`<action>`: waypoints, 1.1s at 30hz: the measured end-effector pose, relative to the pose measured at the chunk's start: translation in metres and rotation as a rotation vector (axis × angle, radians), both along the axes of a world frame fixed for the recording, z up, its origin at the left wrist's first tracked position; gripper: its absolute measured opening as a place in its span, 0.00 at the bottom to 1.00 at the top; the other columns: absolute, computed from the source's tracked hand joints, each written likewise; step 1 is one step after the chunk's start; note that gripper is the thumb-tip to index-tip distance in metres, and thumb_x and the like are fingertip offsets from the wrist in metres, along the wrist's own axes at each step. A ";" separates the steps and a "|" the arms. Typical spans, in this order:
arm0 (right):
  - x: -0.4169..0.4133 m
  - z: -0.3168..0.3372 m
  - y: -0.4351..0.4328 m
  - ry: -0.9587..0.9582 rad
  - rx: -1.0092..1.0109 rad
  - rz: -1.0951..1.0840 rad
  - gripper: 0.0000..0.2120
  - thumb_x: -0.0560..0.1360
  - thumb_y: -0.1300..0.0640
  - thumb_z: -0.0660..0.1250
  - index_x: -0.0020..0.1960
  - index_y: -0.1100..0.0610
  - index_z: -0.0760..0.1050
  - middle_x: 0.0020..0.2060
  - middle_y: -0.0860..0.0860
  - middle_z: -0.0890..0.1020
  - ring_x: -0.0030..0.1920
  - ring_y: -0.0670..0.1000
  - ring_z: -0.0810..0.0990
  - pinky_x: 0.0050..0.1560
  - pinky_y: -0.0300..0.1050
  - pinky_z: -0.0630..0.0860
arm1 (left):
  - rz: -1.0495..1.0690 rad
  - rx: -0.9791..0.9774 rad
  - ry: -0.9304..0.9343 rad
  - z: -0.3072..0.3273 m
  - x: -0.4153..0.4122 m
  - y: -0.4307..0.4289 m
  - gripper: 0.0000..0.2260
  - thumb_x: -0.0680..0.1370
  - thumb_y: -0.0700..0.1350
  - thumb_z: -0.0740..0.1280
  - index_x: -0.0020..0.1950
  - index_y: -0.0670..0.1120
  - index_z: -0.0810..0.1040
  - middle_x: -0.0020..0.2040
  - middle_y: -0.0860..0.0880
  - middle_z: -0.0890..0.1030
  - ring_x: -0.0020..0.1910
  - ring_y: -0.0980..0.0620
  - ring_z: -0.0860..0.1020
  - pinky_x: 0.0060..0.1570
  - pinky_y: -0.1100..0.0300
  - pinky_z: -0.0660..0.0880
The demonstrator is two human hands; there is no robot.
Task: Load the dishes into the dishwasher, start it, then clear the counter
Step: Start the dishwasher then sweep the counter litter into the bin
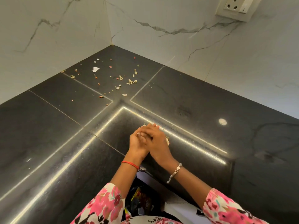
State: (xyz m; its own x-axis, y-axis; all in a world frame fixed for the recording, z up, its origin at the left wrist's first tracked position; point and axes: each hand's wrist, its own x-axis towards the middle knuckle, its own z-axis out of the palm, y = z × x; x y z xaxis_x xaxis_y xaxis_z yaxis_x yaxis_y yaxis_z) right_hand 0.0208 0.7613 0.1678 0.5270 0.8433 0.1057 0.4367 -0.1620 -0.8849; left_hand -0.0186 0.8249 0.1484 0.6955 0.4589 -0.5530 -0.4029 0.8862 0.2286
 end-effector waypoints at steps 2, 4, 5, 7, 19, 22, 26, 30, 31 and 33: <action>-0.009 -0.008 -0.001 -0.064 -0.098 0.094 0.15 0.79 0.65 0.57 0.63 0.64 0.74 0.67 0.58 0.71 0.70 0.48 0.62 0.75 0.40 0.49 | 0.045 -0.004 -0.035 0.002 -0.001 -0.010 0.20 0.81 0.43 0.46 0.48 0.36 0.76 0.45 0.39 0.80 0.48 0.43 0.78 0.63 0.49 0.66; -0.011 -0.011 -0.003 -0.082 -0.094 0.150 0.15 0.80 0.63 0.55 0.65 0.62 0.72 0.70 0.54 0.68 0.70 0.40 0.55 0.68 0.25 0.40 | 0.083 0.023 -0.042 0.003 -0.002 -0.015 0.22 0.79 0.43 0.46 0.44 0.37 0.79 0.42 0.41 0.81 0.44 0.45 0.81 0.57 0.49 0.71; -0.011 -0.011 -0.004 -0.081 -0.094 0.169 0.16 0.81 0.62 0.54 0.66 0.61 0.71 0.70 0.53 0.67 0.69 0.38 0.53 0.67 0.24 0.40 | 0.095 0.010 -0.067 0.002 -0.003 -0.013 0.23 0.78 0.43 0.48 0.41 0.38 0.81 0.40 0.41 0.82 0.40 0.45 0.83 0.49 0.50 0.77; -0.009 -0.006 -0.004 -0.069 -0.074 0.206 0.16 0.81 0.62 0.55 0.66 0.60 0.71 0.69 0.52 0.69 0.70 0.39 0.55 0.71 0.30 0.45 | 0.113 -0.040 -0.064 0.000 -0.006 -0.006 0.23 0.80 0.43 0.49 0.40 0.38 0.82 0.39 0.41 0.83 0.37 0.46 0.83 0.41 0.52 0.80; 0.066 -0.007 0.063 0.137 0.101 -0.100 0.13 0.78 0.67 0.57 0.56 0.63 0.78 0.49 0.55 0.82 0.44 0.53 0.81 0.47 0.53 0.79 | 0.185 -0.105 0.023 0.011 -0.023 0.025 0.14 0.81 0.40 0.51 0.47 0.36 0.74 0.39 0.37 0.81 0.50 0.39 0.77 0.55 0.48 0.74; 0.089 -0.015 0.085 0.090 0.006 -0.119 0.14 0.78 0.64 0.57 0.59 0.62 0.77 0.51 0.60 0.82 0.50 0.62 0.79 0.51 0.50 0.74 | 0.215 -0.133 0.025 0.012 -0.031 0.027 0.15 0.81 0.40 0.51 0.46 0.36 0.75 0.39 0.37 0.82 0.49 0.40 0.78 0.55 0.48 0.73; 0.111 -0.043 0.091 -0.345 -0.349 0.277 0.20 0.81 0.57 0.52 0.73 0.58 0.60 0.74 0.53 0.61 0.75 0.49 0.54 0.73 0.41 0.47 | 0.201 -0.129 0.060 0.008 -0.041 0.023 0.14 0.81 0.41 0.53 0.44 0.38 0.76 0.36 0.41 0.82 0.37 0.45 0.83 0.38 0.56 0.80; 0.101 -0.049 0.071 -0.527 -0.381 0.539 0.22 0.83 0.54 0.47 0.76 0.56 0.51 0.76 0.50 0.51 0.75 0.44 0.45 0.72 0.39 0.38 | 0.176 -0.126 0.077 0.003 -0.050 0.019 0.13 0.80 0.41 0.55 0.43 0.39 0.76 0.35 0.43 0.81 0.33 0.48 0.82 0.33 0.59 0.80; 0.097 -0.047 0.060 -0.523 -0.367 0.595 0.22 0.83 0.54 0.47 0.76 0.55 0.51 0.76 0.49 0.51 0.74 0.42 0.45 0.72 0.37 0.37 | 0.167 -0.124 0.076 0.003 -0.052 0.017 0.13 0.80 0.41 0.55 0.43 0.39 0.77 0.35 0.44 0.81 0.33 0.48 0.82 0.33 0.59 0.80; 0.092 -0.046 0.035 -0.504 -0.344 0.700 0.22 0.83 0.54 0.48 0.75 0.54 0.53 0.75 0.46 0.53 0.74 0.40 0.46 0.73 0.35 0.38 | 0.141 -0.123 0.078 0.002 -0.056 0.011 0.13 0.80 0.41 0.55 0.43 0.39 0.77 0.35 0.44 0.81 0.33 0.48 0.82 0.33 0.59 0.80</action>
